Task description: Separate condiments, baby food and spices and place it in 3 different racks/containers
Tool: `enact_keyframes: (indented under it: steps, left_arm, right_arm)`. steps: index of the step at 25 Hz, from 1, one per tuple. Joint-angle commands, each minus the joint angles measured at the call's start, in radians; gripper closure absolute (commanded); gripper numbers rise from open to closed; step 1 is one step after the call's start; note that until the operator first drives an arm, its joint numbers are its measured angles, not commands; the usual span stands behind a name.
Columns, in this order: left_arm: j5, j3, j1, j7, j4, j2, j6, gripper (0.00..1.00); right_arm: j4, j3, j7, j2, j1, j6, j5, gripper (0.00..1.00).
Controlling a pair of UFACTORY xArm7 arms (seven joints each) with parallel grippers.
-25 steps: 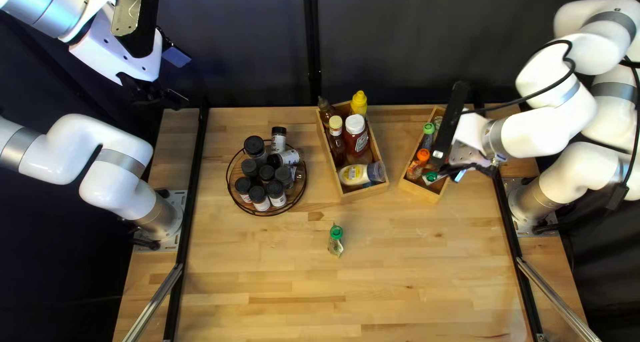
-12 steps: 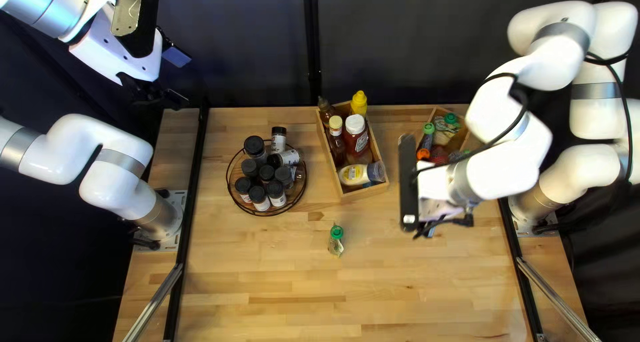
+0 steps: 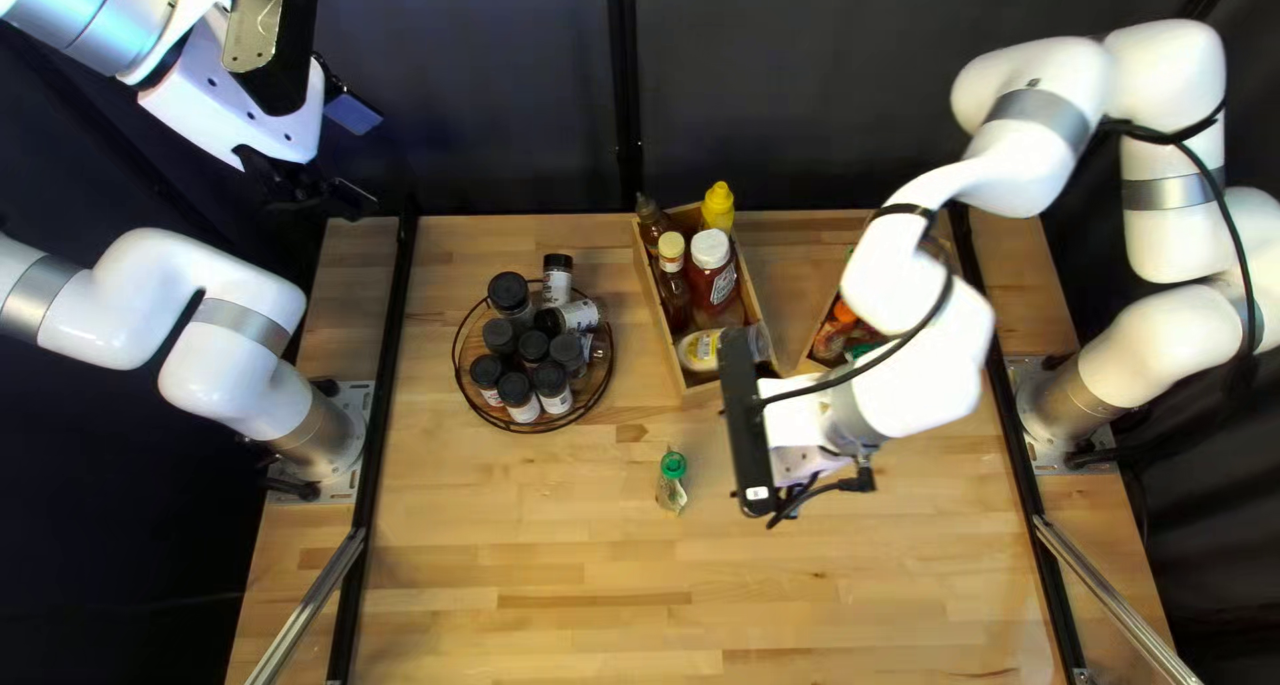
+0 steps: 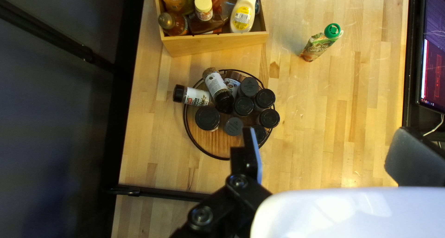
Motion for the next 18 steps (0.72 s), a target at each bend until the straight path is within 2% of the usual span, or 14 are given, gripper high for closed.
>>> enact_keyframes:
  steps: [1, 11, 13, 14, 15, 16, 17, 18]
  left_arm:
    - [0.000, 0.000, 0.000, 0.000, 0.000, 0.000, 0.000, 0.00]
    - [0.000, 0.000, 0.000, 0.000, 0.000, 0.000, 0.000, 0.00]
    - [0.000, 0.000, 0.000, 0.000, 0.000, 0.000, 0.000, 0.00]
    - [0.000, 0.000, 0.000, 0.000, 0.000, 0.000, 0.000, 0.00]
    - [0.000, 0.000, 0.000, 0.000, 0.000, 0.000, 0.000, 0.00]
    - [0.000, 0.000, 0.000, 0.000, 0.000, 0.000, 0.000, 0.00]
    - [0.000, 0.000, 0.000, 0.000, 0.000, 0.000, 0.000, 0.00]
    - [0.000, 0.000, 0.000, 0.000, 0.000, 0.000, 0.000, 0.00]
  right_arm:
    - [0.026, -0.059, -0.019, -0.023, 0.027, -0.030, -0.030, 0.00]
    - [0.107, -0.142, -0.081, -0.075, 0.096, -0.058, -0.036, 0.00]
    - [0.105, -0.143, -0.086, -0.079, 0.094, -0.061, -0.036, 0.15]
    - [0.107, -0.147, -0.089, -0.082, 0.097, -0.063, -0.037, 0.18]
    - [0.113, -0.153, -0.094, -0.086, 0.104, -0.065, -0.037, 0.29]
    - [0.118, -0.158, -0.099, -0.090, 0.109, -0.067, -0.037, 0.33]
    - [0.120, -0.160, -0.103, -0.092, 0.111, -0.067, -0.036, 0.57]
    - [0.126, -0.163, -0.110, -0.097, 0.115, -0.069, -0.034, 0.57]
